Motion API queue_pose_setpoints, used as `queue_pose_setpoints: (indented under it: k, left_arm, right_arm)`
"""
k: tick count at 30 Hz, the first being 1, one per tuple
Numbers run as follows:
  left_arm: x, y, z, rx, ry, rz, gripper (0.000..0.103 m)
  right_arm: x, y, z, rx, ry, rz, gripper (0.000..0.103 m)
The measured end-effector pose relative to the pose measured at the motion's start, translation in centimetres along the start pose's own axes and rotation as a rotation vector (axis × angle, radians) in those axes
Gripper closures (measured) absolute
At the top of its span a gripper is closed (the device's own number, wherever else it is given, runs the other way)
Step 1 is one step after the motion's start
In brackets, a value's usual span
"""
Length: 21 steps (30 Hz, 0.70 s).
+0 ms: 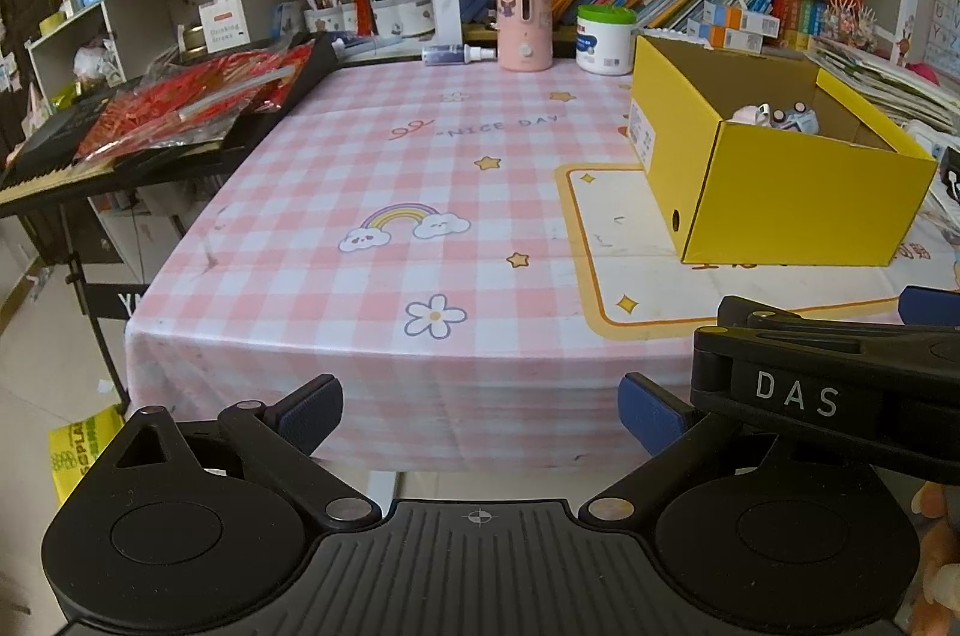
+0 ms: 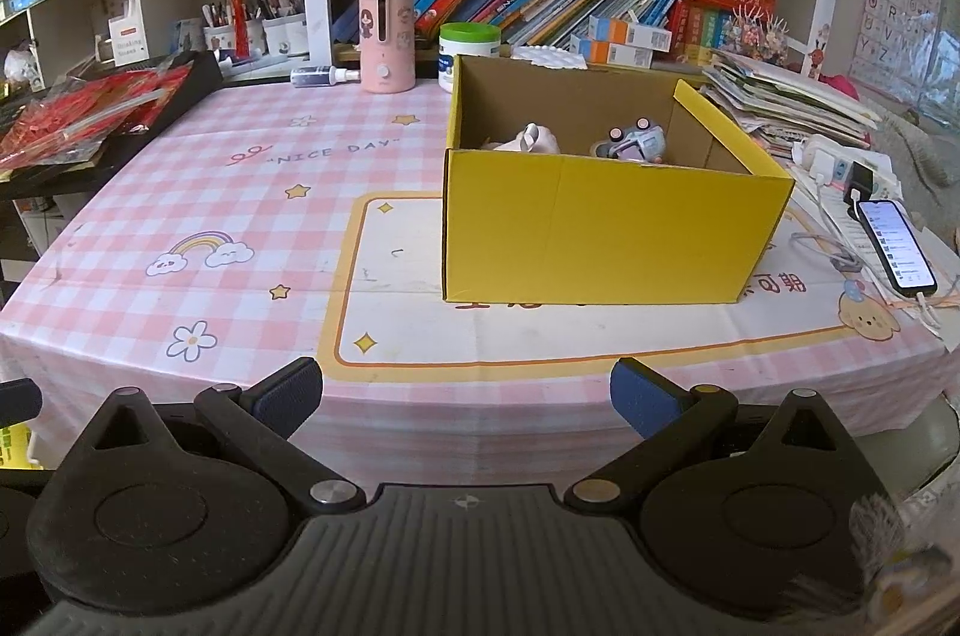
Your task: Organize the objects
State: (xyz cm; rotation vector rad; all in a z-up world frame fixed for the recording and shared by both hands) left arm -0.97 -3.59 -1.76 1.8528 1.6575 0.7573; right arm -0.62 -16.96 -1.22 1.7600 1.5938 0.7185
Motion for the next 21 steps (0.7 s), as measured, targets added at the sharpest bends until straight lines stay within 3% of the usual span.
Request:
queue_pose_setpoints:
  k: [21]
  left_arm:
    - [0.16,0.10,0.68,0.021,-0.019,-0.014,0.003]
  right_arm:
    - [0.31,0.08,0.62,0.012,0.009,0.005,0.000]
Point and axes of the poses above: each gripper's, at about its wrist camera, not at the fingertips, and z roughly the way its jaws point, x to its left, y to its top, the point moved 2 cm from there along z, roughly the way its jaws point
